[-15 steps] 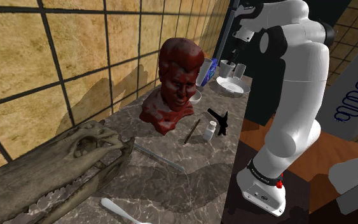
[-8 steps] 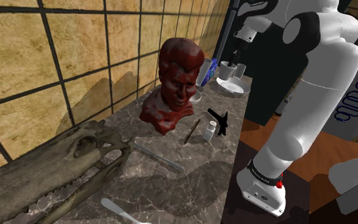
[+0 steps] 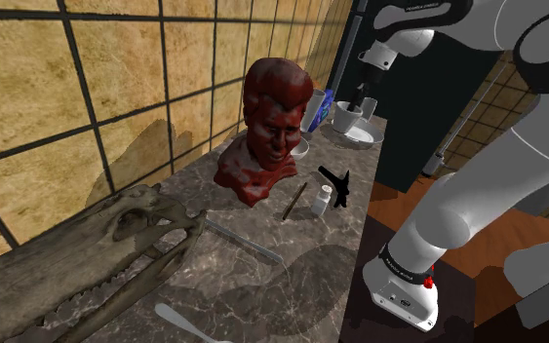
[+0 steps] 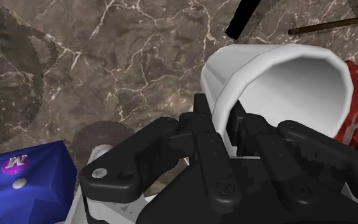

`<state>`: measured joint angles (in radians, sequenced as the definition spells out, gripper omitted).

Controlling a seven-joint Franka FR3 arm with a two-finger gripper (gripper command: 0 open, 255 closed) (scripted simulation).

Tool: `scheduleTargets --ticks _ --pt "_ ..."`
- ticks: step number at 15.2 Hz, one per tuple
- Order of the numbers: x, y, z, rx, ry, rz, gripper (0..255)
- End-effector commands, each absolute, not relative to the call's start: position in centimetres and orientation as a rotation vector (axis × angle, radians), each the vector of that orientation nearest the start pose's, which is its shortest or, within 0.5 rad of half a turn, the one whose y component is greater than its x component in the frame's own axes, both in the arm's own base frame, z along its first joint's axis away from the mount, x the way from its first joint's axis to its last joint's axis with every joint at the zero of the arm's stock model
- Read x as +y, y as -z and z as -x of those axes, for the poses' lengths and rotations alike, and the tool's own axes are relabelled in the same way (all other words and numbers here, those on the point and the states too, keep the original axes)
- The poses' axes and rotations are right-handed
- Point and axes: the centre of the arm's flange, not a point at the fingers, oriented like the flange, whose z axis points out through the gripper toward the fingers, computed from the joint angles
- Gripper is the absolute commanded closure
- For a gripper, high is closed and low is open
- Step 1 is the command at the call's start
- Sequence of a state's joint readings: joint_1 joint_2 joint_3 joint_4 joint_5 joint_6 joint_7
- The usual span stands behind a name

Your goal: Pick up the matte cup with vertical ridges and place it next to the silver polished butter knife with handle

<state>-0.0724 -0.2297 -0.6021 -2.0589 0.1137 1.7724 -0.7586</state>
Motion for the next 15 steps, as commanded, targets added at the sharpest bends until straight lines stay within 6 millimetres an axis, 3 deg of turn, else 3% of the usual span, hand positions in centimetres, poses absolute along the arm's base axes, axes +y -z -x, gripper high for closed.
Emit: scheduleTargets --ticks 1,15 --pt "-28.8 -51.1 -36.7 -0.107 0.119 2.894 255" --pt "-11.8 -51.1 -29.4 -0.107 0.119 2.894 255"
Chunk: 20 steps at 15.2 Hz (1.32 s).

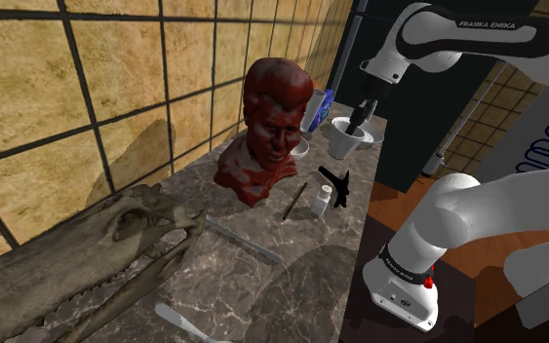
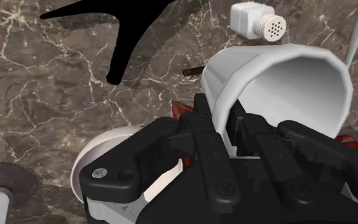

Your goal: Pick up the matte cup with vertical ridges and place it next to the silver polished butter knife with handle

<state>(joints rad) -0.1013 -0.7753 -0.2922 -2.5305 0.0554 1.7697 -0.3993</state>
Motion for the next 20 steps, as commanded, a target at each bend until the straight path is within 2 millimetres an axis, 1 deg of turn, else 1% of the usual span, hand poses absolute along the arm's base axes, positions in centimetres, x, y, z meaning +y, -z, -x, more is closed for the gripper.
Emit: scheduleTargets --ticks 1,20 --pt "-10.6 -51.1 -28.9 -0.107 0.119 2.894 255" --pt "12.4 -51.2 -18.9 -0.107 0.119 2.894 255"
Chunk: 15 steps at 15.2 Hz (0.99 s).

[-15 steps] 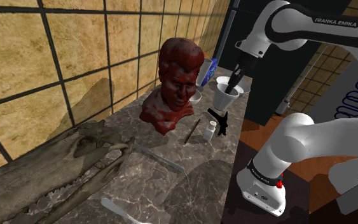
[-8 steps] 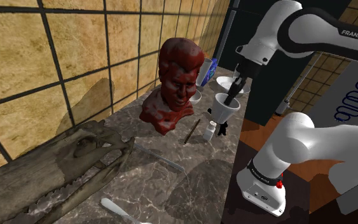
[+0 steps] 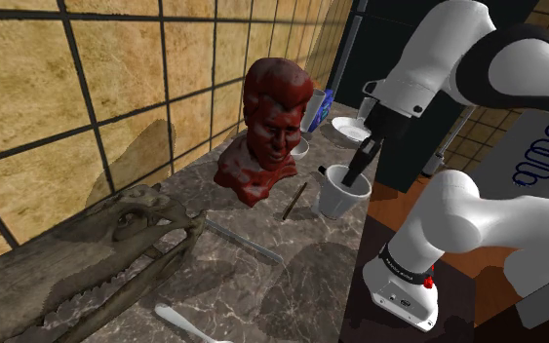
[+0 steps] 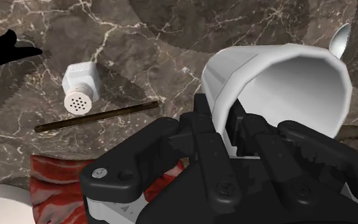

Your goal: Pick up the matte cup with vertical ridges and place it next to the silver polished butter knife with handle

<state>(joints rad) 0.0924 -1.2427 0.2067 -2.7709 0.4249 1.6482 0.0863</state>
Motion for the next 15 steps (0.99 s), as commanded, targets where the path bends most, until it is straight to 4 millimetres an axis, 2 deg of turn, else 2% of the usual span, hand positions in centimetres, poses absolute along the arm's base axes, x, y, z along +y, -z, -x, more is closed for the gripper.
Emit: scheduleTargets --ticks 1,13,15 --pt "13.6 -51.2 -18.4 -0.107 0.119 2.894 255" --pt "28.1 -51.2 -12.1 -0.107 0.119 2.894 255" --pt "28.6 -50.7 -11.9 -0.107 0.119 2.894 255"
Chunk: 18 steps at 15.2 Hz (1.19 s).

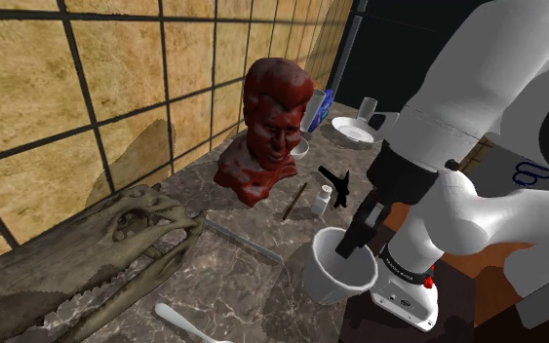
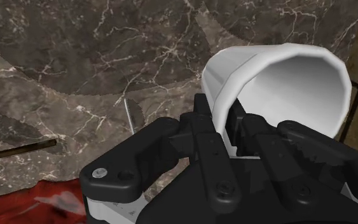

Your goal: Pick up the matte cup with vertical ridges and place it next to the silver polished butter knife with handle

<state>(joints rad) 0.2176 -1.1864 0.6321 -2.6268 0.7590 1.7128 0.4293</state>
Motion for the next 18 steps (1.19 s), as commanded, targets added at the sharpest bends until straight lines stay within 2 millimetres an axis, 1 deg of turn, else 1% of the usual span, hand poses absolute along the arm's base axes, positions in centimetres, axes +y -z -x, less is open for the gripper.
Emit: scheduleTargets --ticks 1,18 --pt "28.6 -50.2 -11.9 -0.107 0.119 2.894 255" --pt "28.6 -41.2 -11.9 -0.107 0.119 2.894 255"
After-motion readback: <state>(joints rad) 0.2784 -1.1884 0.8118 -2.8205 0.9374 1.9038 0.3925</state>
